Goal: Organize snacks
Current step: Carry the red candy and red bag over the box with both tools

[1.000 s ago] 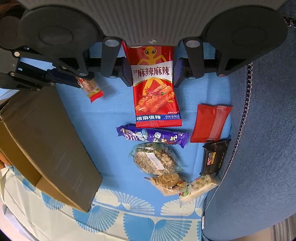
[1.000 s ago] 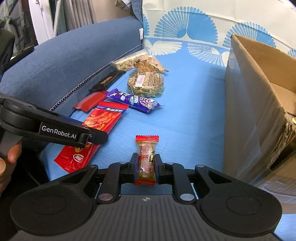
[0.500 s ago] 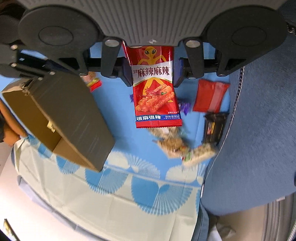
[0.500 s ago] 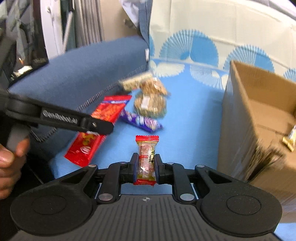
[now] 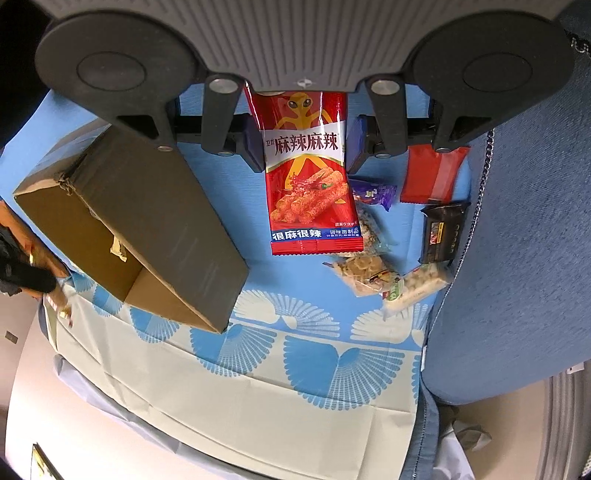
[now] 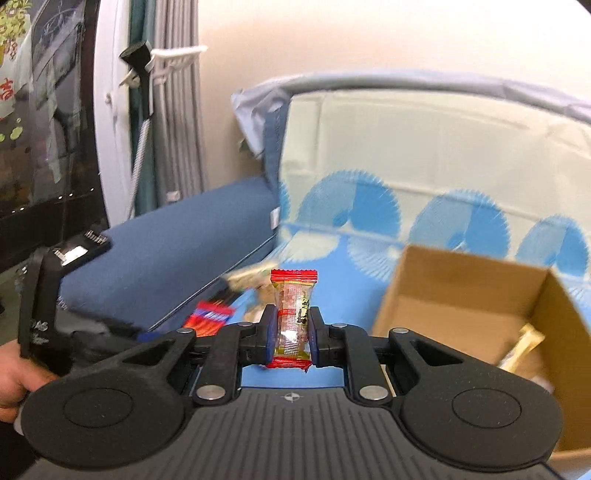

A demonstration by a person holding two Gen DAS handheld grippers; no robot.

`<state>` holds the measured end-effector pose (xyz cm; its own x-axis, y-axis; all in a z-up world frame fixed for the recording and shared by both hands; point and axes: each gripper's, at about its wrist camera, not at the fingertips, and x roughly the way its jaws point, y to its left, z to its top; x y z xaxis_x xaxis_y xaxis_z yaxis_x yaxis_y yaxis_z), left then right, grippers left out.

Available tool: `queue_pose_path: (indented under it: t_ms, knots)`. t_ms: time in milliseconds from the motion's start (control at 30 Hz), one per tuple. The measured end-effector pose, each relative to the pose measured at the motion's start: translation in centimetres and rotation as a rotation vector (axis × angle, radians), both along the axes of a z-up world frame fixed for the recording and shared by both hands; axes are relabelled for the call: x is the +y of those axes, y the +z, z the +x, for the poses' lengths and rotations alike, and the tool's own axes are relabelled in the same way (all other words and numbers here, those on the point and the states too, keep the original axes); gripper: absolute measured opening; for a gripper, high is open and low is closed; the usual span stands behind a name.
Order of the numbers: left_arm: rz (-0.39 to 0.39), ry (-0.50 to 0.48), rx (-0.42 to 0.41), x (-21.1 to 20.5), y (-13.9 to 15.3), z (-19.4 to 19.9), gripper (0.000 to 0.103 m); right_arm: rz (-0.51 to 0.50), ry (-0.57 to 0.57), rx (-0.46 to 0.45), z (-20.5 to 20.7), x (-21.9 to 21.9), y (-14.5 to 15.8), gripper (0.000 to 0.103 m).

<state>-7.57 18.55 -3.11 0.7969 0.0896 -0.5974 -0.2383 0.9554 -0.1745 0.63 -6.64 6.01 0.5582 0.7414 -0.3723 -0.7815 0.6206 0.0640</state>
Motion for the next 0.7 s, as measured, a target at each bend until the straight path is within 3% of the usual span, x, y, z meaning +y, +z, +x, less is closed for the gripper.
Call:
queue_pose_path:
  t_ms: [100, 433, 533, 700]
  knots:
    - [0.011, -0.013, 0.011, -0.1, -0.1, 0.3, 0.051, 0.001, -0.039, -0.035, 1.7, -1.6, 0.4, 0.018]
    - [0.096, 0.003, 0.022, -1.3, 0.4, 0.6, 0.051, 0.088, -0.140, -0.010, 7.6, -4.6, -0.4, 0.018]
    - [0.090, 0.023, 0.027, -1.8, 0.8, 0.5, 0.051, 0.074, -0.184, 0.019, 8.2, -5.0, -1.4, 0.018]
    - [0.066, 0.024, 0.033, -3.0, 1.7, 0.9, 0.051, 0.086, -0.207, -0.021, 8.2, -4.9, -1.5, 0.018]
